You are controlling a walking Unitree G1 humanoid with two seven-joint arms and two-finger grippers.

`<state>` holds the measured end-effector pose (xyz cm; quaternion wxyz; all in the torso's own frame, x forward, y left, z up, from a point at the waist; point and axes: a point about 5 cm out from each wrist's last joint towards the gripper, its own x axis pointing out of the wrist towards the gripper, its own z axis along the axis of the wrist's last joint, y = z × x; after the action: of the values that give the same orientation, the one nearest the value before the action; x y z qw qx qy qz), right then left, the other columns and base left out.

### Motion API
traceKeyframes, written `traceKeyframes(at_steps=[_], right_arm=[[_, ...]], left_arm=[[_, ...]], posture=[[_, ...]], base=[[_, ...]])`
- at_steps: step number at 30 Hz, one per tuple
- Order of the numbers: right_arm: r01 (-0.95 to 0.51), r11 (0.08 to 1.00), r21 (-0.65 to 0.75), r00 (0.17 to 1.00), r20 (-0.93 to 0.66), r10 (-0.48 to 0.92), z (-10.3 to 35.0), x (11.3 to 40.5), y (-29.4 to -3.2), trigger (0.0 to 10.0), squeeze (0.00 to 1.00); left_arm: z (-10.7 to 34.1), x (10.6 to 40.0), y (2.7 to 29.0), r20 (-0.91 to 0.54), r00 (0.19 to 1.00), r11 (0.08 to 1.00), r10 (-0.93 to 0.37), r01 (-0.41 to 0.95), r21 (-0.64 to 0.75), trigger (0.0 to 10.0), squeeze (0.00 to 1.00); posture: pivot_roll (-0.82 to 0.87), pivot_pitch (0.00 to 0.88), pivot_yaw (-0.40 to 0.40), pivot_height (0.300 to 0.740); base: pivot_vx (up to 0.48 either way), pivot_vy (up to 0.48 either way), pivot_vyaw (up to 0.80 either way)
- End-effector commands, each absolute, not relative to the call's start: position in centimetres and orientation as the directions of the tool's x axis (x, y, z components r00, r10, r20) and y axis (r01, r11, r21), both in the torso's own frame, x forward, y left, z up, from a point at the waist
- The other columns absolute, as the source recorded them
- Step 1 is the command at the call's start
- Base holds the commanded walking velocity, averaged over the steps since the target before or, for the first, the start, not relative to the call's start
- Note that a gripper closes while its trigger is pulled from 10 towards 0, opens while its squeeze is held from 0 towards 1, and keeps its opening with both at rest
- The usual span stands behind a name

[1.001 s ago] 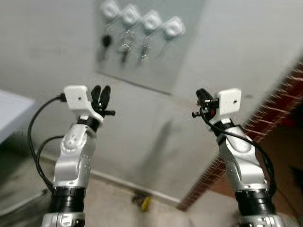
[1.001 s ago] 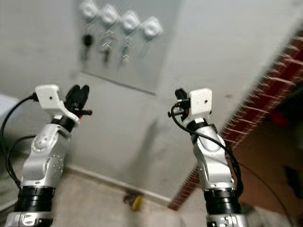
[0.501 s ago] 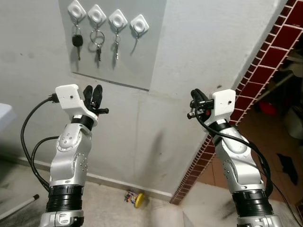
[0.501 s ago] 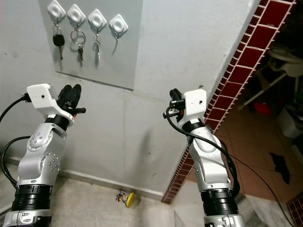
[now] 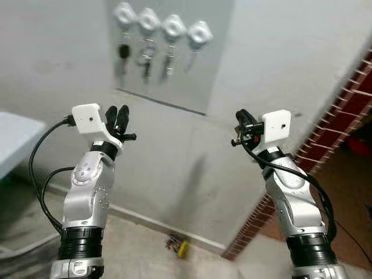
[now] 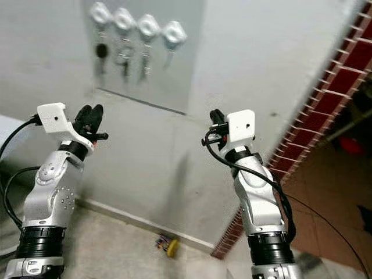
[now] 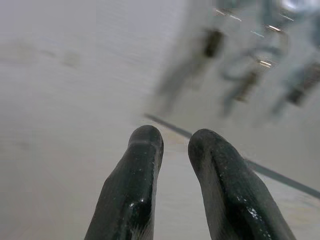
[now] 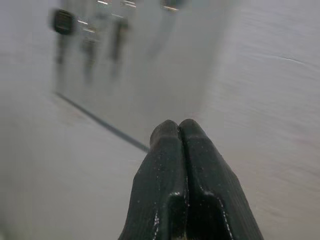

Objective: Hang keys on a hook

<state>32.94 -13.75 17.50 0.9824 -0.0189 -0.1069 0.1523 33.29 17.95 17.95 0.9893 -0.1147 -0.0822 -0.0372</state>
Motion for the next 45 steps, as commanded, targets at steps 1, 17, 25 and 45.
traceKeyframes(at_steps=[1,17,25,45], right_arm=[[-0.272,0.959,-0.079,0.932,0.227,0.283,18.1,32.9,-14.3,10.0,0.00],[-0.276,0.958,-0.081,0.930,0.227,0.288,18.0,32.8,-14.1,10.0,0.00],[-0.278,0.957,-0.083,0.930,0.226,0.289,18.0,32.8,-14.1,10.0,0.00],[-0.243,0.969,-0.053,0.947,0.204,0.248,17.3,32.7,-14.6,10.0,0.00]], left_arm=[[18.6,33.4,17.3,0.185,0.980,0.968,-0.072,0.113,-0.226,10.0,0.00],[18.7,33.5,17.3,0.184,0.981,0.971,-0.067,0.106,-0.214,10.0,0.00],[18.7,33.4,16.9,0.175,0.981,0.970,-0.085,0.122,-0.211,10.0,0.00],[18.3,33.8,16.3,0.119,0.983,0.973,-0.143,0.162,-0.166,10.0,0.00]], posture=[[-0.01,0.012,-0.116,0.740],[-0.01,0.018,-0.111,0.740],[-0.01,0.014,-0.113,0.740],[-0.01,0.000,-0.104,0.740]], base=[[0.000,0.476,0.00],[0.000,0.209,0.00],[0.000,0.000,0.00],[0.089,0.000,0.00]])
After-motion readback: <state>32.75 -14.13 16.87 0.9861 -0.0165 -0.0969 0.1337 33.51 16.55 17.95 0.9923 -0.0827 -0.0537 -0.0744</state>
